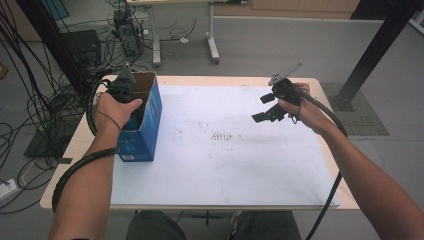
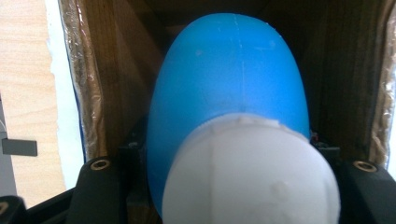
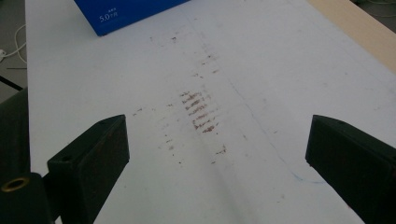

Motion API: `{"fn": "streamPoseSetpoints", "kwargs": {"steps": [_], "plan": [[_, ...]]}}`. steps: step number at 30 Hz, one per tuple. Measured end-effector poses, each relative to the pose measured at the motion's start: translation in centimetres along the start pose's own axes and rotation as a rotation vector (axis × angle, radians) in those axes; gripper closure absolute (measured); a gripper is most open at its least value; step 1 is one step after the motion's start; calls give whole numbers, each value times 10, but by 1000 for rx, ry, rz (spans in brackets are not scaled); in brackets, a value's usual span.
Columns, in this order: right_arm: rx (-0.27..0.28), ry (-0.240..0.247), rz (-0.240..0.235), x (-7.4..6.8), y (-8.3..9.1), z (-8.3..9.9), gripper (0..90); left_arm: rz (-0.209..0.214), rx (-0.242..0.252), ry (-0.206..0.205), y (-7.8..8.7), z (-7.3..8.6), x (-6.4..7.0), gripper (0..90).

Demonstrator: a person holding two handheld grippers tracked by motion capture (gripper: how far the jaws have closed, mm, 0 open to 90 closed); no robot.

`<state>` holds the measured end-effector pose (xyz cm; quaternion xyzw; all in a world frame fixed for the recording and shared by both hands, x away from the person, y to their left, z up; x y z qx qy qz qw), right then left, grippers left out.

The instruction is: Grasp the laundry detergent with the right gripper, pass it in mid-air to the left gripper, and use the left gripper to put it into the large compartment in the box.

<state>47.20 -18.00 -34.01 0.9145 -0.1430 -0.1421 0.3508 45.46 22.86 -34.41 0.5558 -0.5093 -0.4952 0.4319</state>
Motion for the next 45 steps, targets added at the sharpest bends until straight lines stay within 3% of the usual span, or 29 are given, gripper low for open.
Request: {"fn": "streamPoseSetpoints", "kwargs": {"steps": [45], "plan": [[-8, 5, 1, -1, -2, -1, 62, -4, -1, -9, 1, 1, 0, 372]]}}
Point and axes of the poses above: each handheld gripper's, and its own axes: y roughly backward along the jaws, z roughly out of its underside, x roughly to its right, the point moved 7 cm from there along -y, roughly forward along the jaws, and after that the axes turned 5 degrees about -z, right-handed, at the moved point
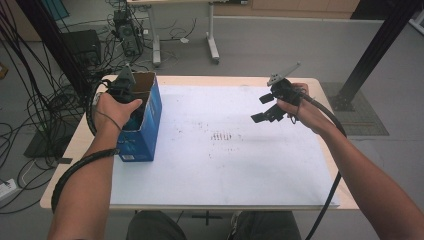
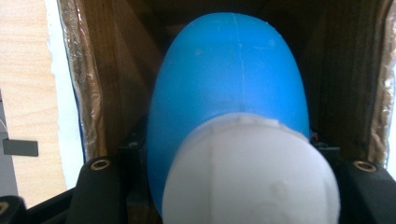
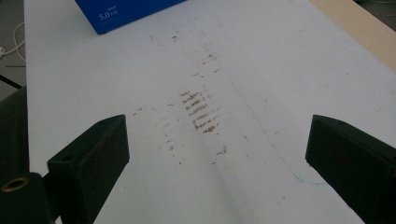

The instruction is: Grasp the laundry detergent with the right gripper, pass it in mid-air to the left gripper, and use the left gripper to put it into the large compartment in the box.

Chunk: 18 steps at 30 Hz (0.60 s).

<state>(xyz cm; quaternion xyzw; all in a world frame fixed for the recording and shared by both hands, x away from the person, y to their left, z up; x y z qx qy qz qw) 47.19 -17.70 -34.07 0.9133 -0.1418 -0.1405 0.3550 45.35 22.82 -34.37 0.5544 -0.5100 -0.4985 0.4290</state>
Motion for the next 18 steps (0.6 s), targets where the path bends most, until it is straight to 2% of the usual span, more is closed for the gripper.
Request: {"fn": "streamPoseSetpoints", "kwargs": {"steps": [18], "plan": [[-1, 3, -2, 0, -1, -1, 62, -1, 3, -3, 0, 0, 0, 370]]}}
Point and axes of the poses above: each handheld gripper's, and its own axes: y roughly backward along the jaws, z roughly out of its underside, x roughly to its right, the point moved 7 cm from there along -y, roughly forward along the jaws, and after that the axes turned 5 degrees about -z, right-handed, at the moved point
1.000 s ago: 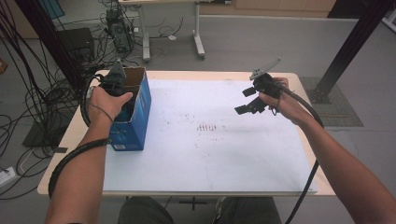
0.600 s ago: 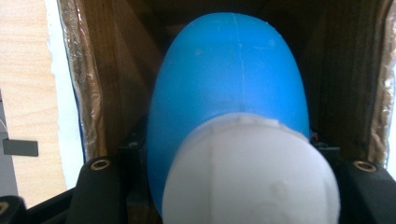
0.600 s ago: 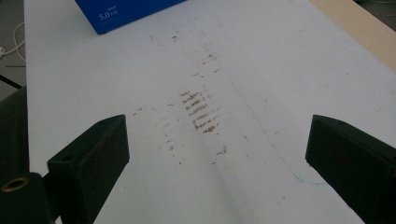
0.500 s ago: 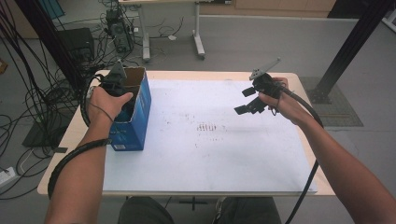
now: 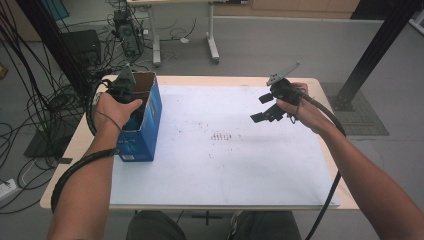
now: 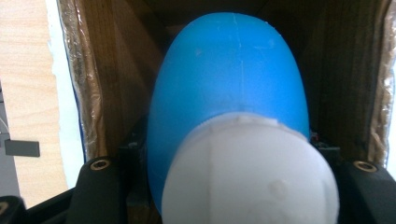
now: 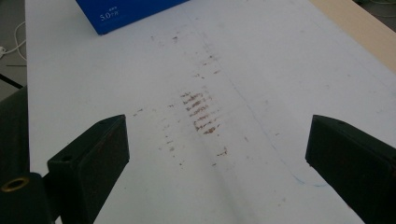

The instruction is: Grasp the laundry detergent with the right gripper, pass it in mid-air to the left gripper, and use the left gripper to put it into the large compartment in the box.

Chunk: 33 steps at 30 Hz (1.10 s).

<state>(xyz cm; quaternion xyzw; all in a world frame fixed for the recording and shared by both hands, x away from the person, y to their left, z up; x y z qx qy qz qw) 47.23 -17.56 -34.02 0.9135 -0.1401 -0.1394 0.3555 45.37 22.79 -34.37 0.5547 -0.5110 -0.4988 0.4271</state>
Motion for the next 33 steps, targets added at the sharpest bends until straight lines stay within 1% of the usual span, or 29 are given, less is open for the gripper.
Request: {"fn": "streamPoseSetpoints", "kwargs": {"steps": [4, 8, 10, 13, 18, 22, 25, 29, 33], "plan": [[1, 1, 0, 0, 0, 0, 62, -4, 1, 0, 2, 0, -1, 352], [4, 1, 0, 0, 0, -1, 62, 2, 10, 6, 4, 0, -2, 323], [2, 4, -1, -1, 0, -1, 62, 1, 13, 1, 6, 0, -1, 313], [4, 5, 1, -1, 0, -2, 62, -9, 19, -3, 9, 0, -1, 297], [7, 5, 4, -1, 1, -3, 62, -43, 28, -26, 15, -2, 1, 289], [8, 7, 5, -1, 2, -4, 62, -58, 38, -29, 22, -3, -1, 283], [10, 5, 6, 0, 1, -4, 62, -59, 51, -26, 26, -3, -2, 282], [12, 2, 5, 0, 0, -4, 62, -63, 55, -27, 31, -2, -2, 281], [12, 1, 6, 0, 0, -4, 62, -64, 64, -36, 37, -2, -1, 279]]}}
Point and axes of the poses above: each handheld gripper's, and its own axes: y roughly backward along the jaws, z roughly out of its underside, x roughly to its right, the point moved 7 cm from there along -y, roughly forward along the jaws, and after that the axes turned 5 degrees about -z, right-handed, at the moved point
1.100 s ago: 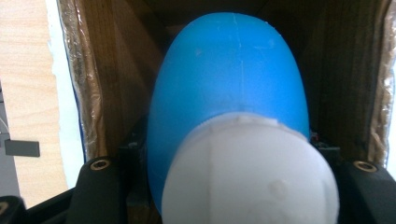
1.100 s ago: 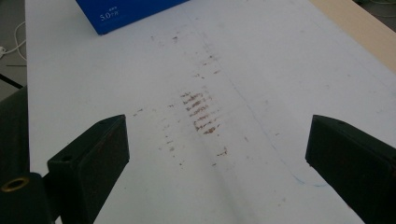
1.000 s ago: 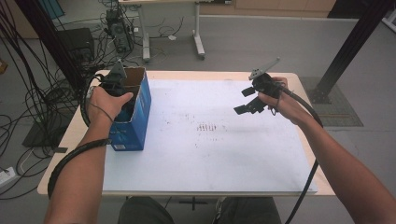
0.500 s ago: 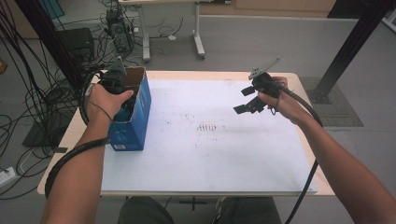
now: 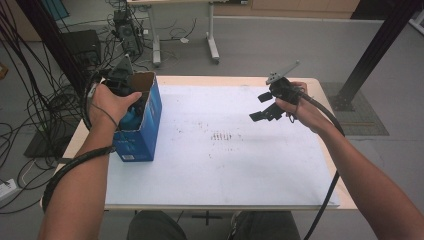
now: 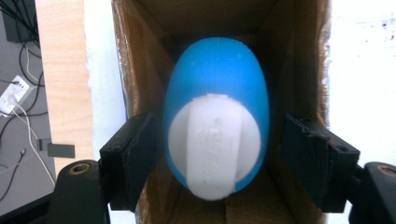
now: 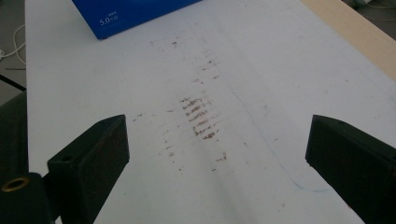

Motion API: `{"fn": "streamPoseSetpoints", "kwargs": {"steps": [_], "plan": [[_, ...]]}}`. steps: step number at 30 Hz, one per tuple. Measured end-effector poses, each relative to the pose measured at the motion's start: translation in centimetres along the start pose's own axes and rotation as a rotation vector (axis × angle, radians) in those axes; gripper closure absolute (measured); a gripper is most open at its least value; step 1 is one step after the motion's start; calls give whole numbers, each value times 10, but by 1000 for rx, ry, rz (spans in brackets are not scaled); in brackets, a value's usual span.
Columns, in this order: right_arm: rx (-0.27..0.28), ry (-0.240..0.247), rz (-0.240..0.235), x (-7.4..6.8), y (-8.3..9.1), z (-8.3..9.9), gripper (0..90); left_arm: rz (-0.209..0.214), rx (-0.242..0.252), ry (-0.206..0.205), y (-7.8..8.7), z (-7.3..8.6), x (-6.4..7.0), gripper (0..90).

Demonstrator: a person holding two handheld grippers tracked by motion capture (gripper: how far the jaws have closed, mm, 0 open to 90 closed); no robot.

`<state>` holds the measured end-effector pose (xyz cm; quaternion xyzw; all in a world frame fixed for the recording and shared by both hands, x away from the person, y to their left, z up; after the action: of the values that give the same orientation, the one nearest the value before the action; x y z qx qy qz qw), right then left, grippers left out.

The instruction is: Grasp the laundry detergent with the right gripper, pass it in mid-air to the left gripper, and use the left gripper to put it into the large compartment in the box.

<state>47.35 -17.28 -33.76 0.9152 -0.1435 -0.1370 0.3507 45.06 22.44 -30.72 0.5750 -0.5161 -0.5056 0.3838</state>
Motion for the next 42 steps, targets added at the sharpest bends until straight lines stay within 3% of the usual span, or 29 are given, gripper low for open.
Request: {"fn": "streamPoseSetpoints", "kwargs": {"steps": [10, 18, 24, 33, 42], "plan": [[-6, -4, 17, -2, 5, -1, 62, 14, 44, -10, 20, -2, 3, 267], [-17, -7, 40, -2, 11, 1, 62, 29, 74, -40, 32, -4, 14, 228], [-28, -16, 56, -3, 16, 4, 62, 8, 84, -77, 39, -6, 24, 205], [-35, -4, 64, -4, 21, 2, 62, -6, 97, -71, 49, -4, 22, 202], [-41, 9, 73, -2, 25, -3, 63, -4, 130, -87, 69, -11, 30, 188]]}}
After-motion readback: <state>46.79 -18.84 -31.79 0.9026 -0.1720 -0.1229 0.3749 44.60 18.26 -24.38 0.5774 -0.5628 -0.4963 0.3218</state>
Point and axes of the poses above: each handheld gripper's, and its own axes: y roughly backward along the jaws, z roughly out of its underside, x roughly to its right, the point moved 7 cm from there along -y, roughly forward along the jaws, and after that the axes turned 5 degrees about -z, right-handed, at the moved point
